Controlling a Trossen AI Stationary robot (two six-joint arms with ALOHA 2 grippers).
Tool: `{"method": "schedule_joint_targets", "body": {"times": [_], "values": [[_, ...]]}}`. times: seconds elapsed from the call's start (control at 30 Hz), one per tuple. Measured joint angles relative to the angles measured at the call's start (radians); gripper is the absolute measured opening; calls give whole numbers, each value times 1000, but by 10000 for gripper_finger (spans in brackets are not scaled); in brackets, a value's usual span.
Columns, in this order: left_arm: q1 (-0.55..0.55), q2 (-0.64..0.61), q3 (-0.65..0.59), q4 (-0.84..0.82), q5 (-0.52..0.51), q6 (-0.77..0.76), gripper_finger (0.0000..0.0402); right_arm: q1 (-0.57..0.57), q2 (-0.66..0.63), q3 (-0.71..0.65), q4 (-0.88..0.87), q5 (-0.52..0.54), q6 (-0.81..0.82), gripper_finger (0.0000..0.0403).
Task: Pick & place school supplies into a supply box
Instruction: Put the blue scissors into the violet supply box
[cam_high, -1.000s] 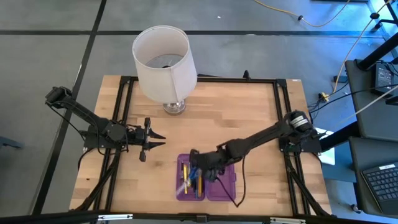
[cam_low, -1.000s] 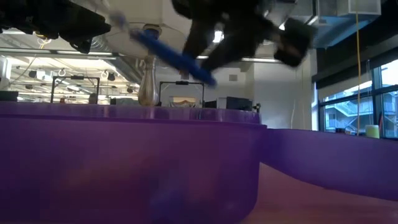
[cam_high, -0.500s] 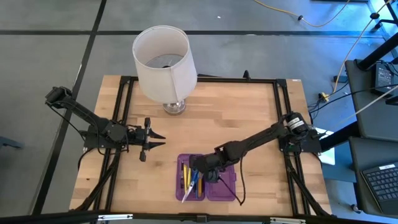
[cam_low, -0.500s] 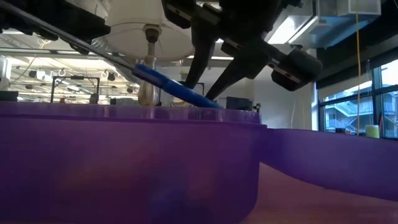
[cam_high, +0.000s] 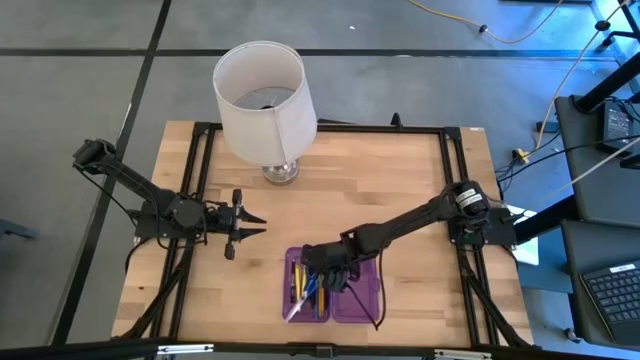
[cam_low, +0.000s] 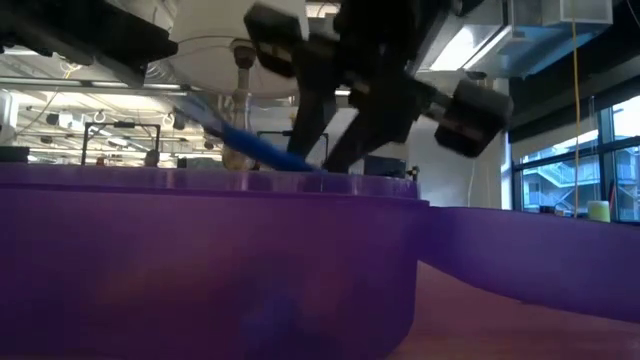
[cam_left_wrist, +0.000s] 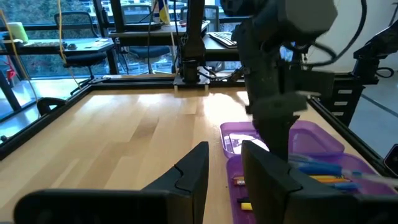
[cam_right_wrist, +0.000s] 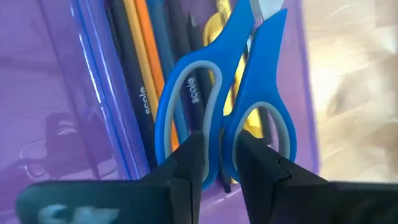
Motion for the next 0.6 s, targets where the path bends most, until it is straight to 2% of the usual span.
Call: {"method": "schedule_joint_targets", "body": {"times": [0.27, 0.6], "values": [[0, 0, 0, -3, 0, 0, 88, -9, 30, 0, -6, 17, -1, 83], [0, 0, 0, -4, 0, 8, 88, -10, 31, 0, -20, 43, -3, 116]]}}
